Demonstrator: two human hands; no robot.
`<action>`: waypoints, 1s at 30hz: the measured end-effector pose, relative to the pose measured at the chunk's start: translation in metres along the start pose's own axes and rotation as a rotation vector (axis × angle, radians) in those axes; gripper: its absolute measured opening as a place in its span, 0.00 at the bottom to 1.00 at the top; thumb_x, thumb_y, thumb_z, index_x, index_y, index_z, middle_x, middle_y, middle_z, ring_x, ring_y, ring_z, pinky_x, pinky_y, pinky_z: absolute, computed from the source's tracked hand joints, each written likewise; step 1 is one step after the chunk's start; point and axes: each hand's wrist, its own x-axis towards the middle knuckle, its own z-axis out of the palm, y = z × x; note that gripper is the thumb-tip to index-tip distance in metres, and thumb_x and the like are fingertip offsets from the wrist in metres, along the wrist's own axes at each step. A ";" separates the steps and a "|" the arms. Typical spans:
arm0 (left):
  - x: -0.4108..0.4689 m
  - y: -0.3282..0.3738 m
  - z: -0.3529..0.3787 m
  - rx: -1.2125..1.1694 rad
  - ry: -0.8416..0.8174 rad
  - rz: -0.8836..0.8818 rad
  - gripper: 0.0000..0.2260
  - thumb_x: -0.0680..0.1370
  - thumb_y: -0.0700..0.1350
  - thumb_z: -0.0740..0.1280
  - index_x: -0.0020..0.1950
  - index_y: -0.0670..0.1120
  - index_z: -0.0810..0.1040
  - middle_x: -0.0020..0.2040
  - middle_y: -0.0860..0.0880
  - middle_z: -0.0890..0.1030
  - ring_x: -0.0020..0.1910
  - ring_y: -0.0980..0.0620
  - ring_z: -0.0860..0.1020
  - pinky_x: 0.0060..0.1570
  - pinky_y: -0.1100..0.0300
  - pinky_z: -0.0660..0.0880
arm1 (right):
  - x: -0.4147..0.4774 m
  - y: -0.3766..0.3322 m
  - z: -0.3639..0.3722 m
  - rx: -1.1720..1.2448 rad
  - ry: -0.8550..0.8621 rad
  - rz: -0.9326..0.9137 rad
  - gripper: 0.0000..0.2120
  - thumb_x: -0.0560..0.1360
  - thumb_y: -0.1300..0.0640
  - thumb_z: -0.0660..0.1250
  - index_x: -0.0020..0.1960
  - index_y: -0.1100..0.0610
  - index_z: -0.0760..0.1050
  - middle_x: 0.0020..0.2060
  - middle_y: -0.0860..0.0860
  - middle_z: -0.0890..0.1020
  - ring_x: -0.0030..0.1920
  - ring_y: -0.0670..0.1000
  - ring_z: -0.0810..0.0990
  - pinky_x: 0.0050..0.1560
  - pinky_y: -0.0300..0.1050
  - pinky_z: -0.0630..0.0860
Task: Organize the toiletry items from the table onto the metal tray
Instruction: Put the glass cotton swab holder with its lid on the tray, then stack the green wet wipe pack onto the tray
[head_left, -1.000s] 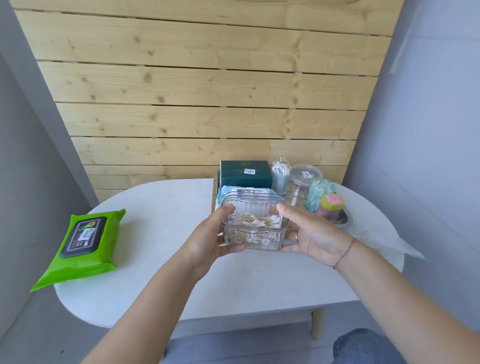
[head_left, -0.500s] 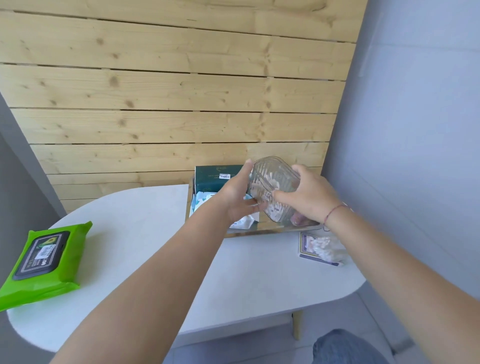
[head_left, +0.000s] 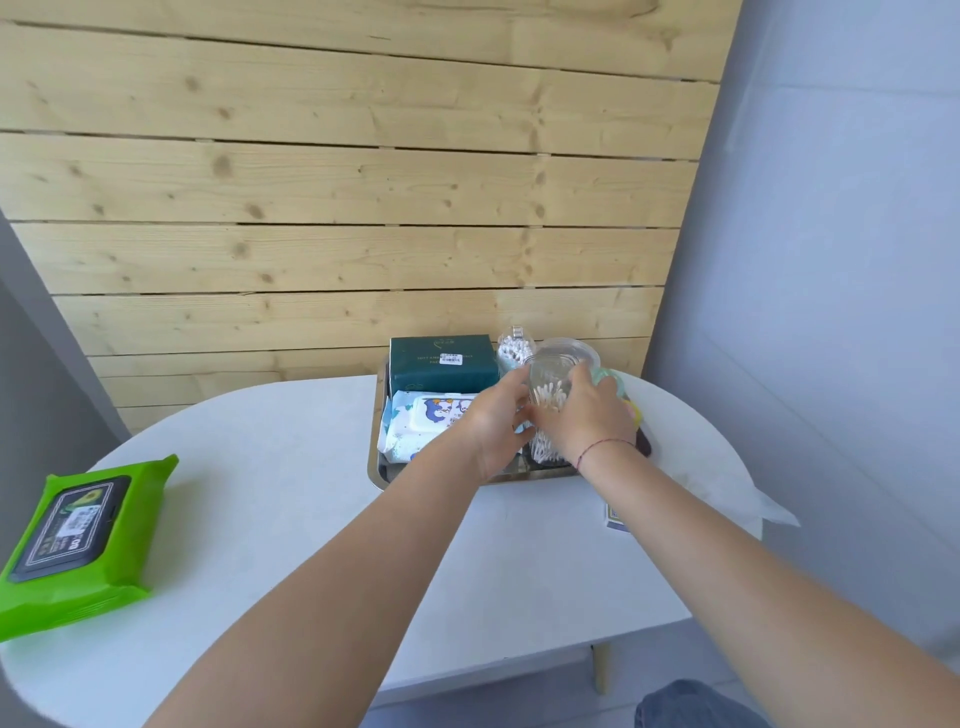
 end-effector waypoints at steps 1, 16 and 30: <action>0.004 -0.002 0.000 -0.008 0.008 -0.012 0.13 0.81 0.52 0.57 0.56 0.44 0.74 0.50 0.52 0.73 0.45 0.57 0.72 0.50 0.59 0.71 | 0.000 0.000 0.002 0.001 0.006 -0.007 0.31 0.71 0.40 0.67 0.67 0.54 0.64 0.63 0.59 0.68 0.58 0.62 0.75 0.45 0.48 0.69; 0.013 -0.015 -0.004 0.016 0.004 0.021 0.22 0.78 0.54 0.59 0.67 0.43 0.72 0.67 0.44 0.75 0.56 0.50 0.74 0.53 0.59 0.73 | -0.001 0.000 0.011 -0.428 0.066 -0.165 0.16 0.76 0.59 0.62 0.63 0.58 0.73 0.62 0.58 0.73 0.67 0.60 0.66 0.63 0.52 0.65; -0.033 -0.018 -0.059 0.108 0.211 0.089 0.11 0.79 0.39 0.61 0.59 0.40 0.76 0.61 0.42 0.78 0.62 0.46 0.77 0.65 0.53 0.72 | 0.006 0.018 0.010 -0.486 0.131 -0.394 0.11 0.75 0.55 0.65 0.56 0.56 0.73 0.56 0.53 0.77 0.59 0.57 0.73 0.56 0.49 0.65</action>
